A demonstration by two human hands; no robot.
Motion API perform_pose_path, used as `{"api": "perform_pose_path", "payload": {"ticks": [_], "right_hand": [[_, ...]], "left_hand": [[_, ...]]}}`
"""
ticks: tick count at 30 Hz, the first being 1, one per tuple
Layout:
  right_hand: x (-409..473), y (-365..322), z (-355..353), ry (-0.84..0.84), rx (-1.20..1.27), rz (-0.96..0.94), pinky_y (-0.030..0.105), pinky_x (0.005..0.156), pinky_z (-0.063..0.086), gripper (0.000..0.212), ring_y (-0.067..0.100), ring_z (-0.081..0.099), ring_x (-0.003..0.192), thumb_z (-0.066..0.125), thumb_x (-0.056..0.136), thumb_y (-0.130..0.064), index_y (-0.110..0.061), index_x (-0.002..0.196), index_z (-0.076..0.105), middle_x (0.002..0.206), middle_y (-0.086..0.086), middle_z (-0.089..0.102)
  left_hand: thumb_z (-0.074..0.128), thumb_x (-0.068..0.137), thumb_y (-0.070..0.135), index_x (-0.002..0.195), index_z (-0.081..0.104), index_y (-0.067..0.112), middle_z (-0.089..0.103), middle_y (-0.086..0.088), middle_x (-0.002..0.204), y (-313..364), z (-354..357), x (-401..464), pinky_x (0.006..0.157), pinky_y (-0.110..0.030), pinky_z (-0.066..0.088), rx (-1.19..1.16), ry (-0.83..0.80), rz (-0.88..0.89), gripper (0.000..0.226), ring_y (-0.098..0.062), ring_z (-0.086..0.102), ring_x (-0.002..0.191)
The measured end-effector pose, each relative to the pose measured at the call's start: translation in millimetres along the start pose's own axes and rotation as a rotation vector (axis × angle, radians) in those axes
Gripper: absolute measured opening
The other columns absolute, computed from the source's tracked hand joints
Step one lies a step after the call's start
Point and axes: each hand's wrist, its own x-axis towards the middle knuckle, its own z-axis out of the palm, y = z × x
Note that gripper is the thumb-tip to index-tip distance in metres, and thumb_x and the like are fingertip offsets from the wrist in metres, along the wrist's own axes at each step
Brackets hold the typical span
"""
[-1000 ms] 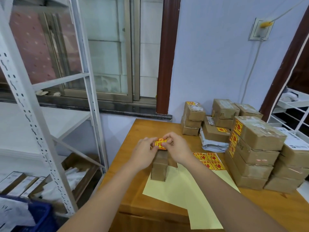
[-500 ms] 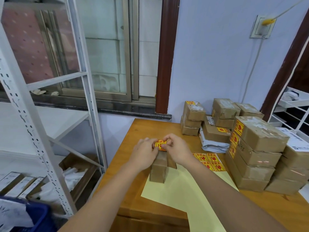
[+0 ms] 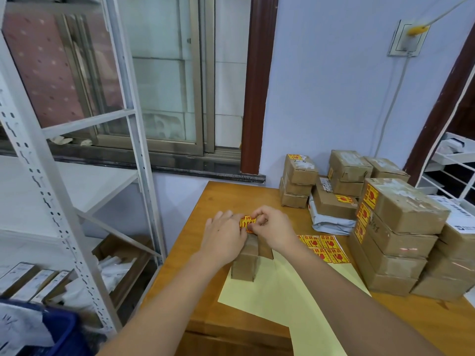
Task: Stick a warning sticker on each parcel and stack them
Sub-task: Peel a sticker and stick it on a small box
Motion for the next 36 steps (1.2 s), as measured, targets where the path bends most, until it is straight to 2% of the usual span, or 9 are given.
{"api": "perform_pose_path", "payload": {"ticks": [8,16,19,21,24,26,31,34,36], "right_hand": [[0.5,0.4,0.1,-0.002,-0.017,-0.016,0.012,0.06,0.041,0.018,0.002,0.057,0.066,0.081,0.083,-0.015,-0.02,0.097,0.07,0.073,-0.004,0.068],[1.2,1.9,2.5,0.003,0.011,-0.006,0.007,0.058,0.04,0.018,0.001,0.054,0.064,0.08,0.085,-0.017,-0.016,0.102,0.074,0.072,-0.004,0.065],[1.7,1.6,2.0,-0.004,-0.011,-0.007,0.008,0.057,0.039,0.022,0.001,0.054,0.063,0.079,0.086,-0.017,-0.016,0.108,0.073,0.07,-0.007,0.063],[1.8,0.7,1.8,-0.009,-0.034,0.003,0.015,0.059,0.041,0.029,0.003,0.055,0.065,0.079,0.086,-0.021,-0.018,0.113,0.069,0.07,-0.007,0.062],[4.6,5.6,-1.2,0.017,-0.006,0.099,0.026,0.059,0.04,0.046,0.009,0.053,0.068,0.084,0.08,-0.033,-0.024,0.118,0.059,0.076,-0.004,0.058],[7.5,10.3,-2.4,0.028,0.037,0.154,0.025,0.064,0.041,0.055,0.01,0.057,0.078,0.083,0.08,-0.041,-0.024,0.125,0.057,0.088,-0.002,0.06],[13.7,9.2,9.6,-0.025,0.293,0.27,0.037,0.103,0.048,0.075,0.021,0.057,0.122,0.077,0.084,-0.051,-0.015,0.145,0.05,0.134,0.006,0.059],[14.8,9.1,20.5,-0.063,0.316,0.247,0.03,0.101,0.044,0.06,0.019,0.054,0.126,0.077,0.088,-0.039,-0.008,0.136,0.06,0.134,0.006,0.06],[13.8,10.9,23.7,-0.055,0.354,0.242,0.03,0.098,0.045,0.042,0.017,0.057,0.12,0.074,0.092,-0.033,-0.009,0.126,0.067,0.126,0.004,0.064]], "left_hand": [[0.045,0.103,0.047,0.145,0.05,0.044,0.049,0.007,0.108,-8.6,6.1,0.1,0.095,-0.038,0.041,-0.122,-0.038,-0.09,0.043,-0.018,0.045,0.109],[0.046,0.103,0.052,0.134,0.057,0.037,0.054,0.009,0.112,-13.3,11.6,2.4,0.098,-0.041,0.044,-0.25,-0.052,-0.153,0.036,-0.017,0.049,0.111],[0.049,0.103,0.049,0.117,0.06,0.036,0.058,0.008,0.107,-14.2,15.0,6.7,0.093,-0.043,0.048,-0.309,-0.041,-0.182,0.022,-0.018,0.054,0.106],[0.054,0.102,0.045,0.107,0.056,0.036,0.06,0.007,0.104,-15.4,19.6,9.5,0.087,-0.043,0.051,-0.405,-0.046,-0.204,0.01,-0.018,0.057,0.099],[0.057,0.102,0.041,0.105,0.054,0.033,0.062,0.004,0.101,-16.1,25.0,10.6,0.073,-0.035,0.048,-0.503,-0.045,-0.22,0.009,-0.016,0.058,0.092],[0.056,0.103,0.04,0.109,0.054,0.031,0.06,0.005,0.099,-14.0,25.0,9.0,0.067,-0.031,0.042,-0.53,-0.04,-0.229,0.011,-0.014,0.057,0.089],[0.054,0.103,0.042,0.109,0.051,0.03,0.058,0.005,0.099,-9.4,26.8,3.8,0.069,-0.034,0.045,-0.51,-0.041,-0.24,0.013,-0.014,0.057,0.087],[0.054,0.103,0.042,0.105,0.052,0.031,0.058,0.003,0.095,-9.5,28.7,-0.6,0.066,-0.036,0.044,-0.533,-0.043,-0.241,0.012,-0.016,0.056,0.081],[0.055,0.103,0.041,0.11,0.053,0.03,0.06,0.003,0.098,-9.7,29.3,-2.6,0.073,-0.04,0.05,-0.549,-0.031,-0.243,0.013,-0.017,0.058,0.086]]}}
